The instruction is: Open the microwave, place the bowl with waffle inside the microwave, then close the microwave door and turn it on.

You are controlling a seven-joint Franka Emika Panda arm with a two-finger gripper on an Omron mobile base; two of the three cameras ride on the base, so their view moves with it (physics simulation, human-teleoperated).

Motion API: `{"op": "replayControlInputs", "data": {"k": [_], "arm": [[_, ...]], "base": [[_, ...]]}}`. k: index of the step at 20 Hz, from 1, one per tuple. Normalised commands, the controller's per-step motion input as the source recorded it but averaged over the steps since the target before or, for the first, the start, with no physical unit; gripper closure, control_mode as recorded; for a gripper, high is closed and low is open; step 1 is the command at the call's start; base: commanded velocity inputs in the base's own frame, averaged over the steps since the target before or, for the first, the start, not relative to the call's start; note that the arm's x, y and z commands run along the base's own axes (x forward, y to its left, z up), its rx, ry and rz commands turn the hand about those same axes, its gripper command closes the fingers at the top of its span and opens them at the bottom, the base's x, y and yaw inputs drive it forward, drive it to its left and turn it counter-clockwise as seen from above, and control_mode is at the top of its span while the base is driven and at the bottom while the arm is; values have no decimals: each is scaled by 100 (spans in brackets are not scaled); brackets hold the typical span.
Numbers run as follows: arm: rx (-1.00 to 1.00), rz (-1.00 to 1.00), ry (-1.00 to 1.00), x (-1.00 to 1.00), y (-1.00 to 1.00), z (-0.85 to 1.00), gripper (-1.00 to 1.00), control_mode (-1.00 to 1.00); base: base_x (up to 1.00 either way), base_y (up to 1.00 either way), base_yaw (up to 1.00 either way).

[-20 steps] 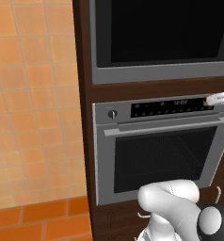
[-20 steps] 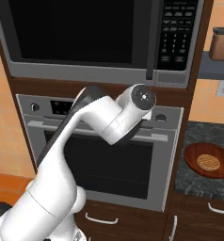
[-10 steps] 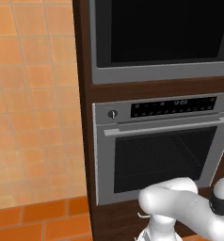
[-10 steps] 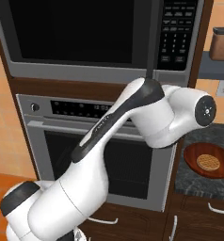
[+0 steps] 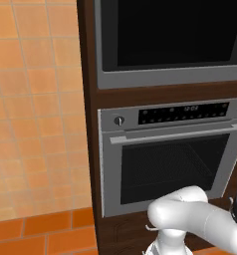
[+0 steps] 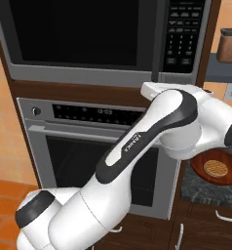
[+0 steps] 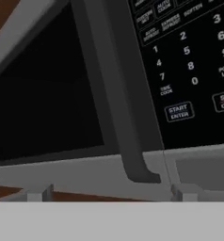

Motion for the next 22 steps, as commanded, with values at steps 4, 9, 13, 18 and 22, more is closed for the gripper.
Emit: {"op": "replayControlInputs", "data": {"k": [4,9,13,18,22], "arm": [[-4,-17,0,13,59,22,-100,-100],[0,-19,7,40,13,8,-100,-100],[1,-14,3,66,0,0,-100,-100],[6,-2,3,73,-43,0,-100,-100],[11,0,0,67,-36,0,-100,-100]], "base": [[0,0,0],[0,0,0],[0,0,0],[0,0,0],[0,0,0]]}}
